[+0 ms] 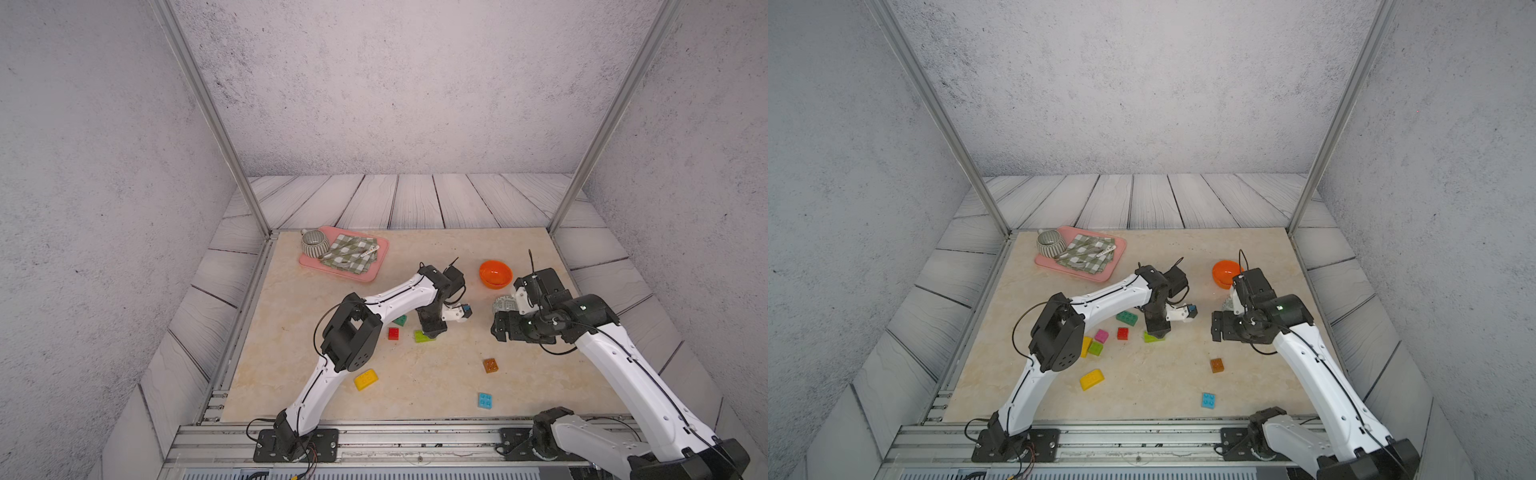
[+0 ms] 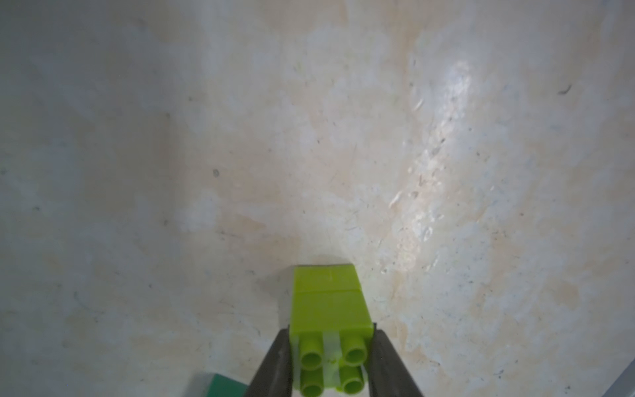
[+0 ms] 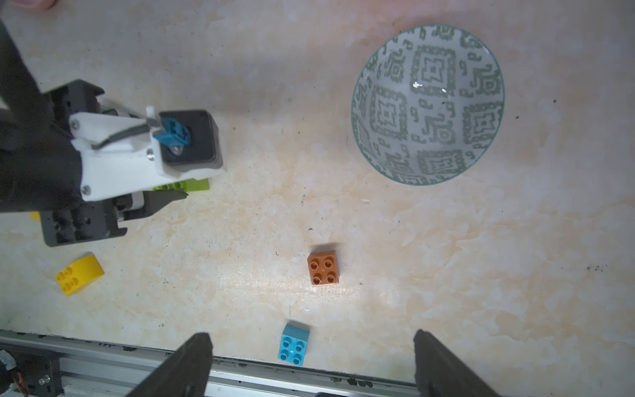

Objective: Assemble the letter s with lego
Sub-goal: Assemble the lego brick with the lego brick.

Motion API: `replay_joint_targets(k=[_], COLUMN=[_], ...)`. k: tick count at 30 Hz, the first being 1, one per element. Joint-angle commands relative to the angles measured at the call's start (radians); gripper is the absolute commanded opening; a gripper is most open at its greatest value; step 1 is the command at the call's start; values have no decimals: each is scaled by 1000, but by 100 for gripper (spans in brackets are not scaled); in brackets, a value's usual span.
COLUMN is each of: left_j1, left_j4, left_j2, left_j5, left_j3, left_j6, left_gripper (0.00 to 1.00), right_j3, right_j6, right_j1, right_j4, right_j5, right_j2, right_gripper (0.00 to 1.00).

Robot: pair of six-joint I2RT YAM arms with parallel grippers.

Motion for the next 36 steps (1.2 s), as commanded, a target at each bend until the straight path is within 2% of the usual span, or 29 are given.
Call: replay_joint_targets(k=[1, 10, 18, 24, 30, 34, 36], left_j1=[4, -11, -12, -12, -12, -12, -12], left_j4=[-66, -8, 49, 48, 48, 48, 46], left_j2=[-54, -49, -41, -41, -55, -55, -54], left_j5=[-24, 43, 51, 56, 51, 49, 53], left_j3=[-17, -52, -63, -64, -63, -57, -55], left_j6=[61, 72, 88, 98, 98, 100, 100], left_gripper=[0, 0, 1, 16, 35, 43, 54], right_j3=[34, 43, 32, 34, 35, 40, 43], right_j6=[8, 8, 12, 14, 21, 23, 23], right_j1=[-3, -2, -4, -1, -2, -2, -3], right_j4=[-15, -10, -7, -10, -10, -12, -13], right_j5=[-7, -13, -11, -7, -8, -8, -8], right_j2=[11, 23, 23, 23, 25, 26, 26], right_gripper=[95, 95, 95, 95, 95, 96, 96])
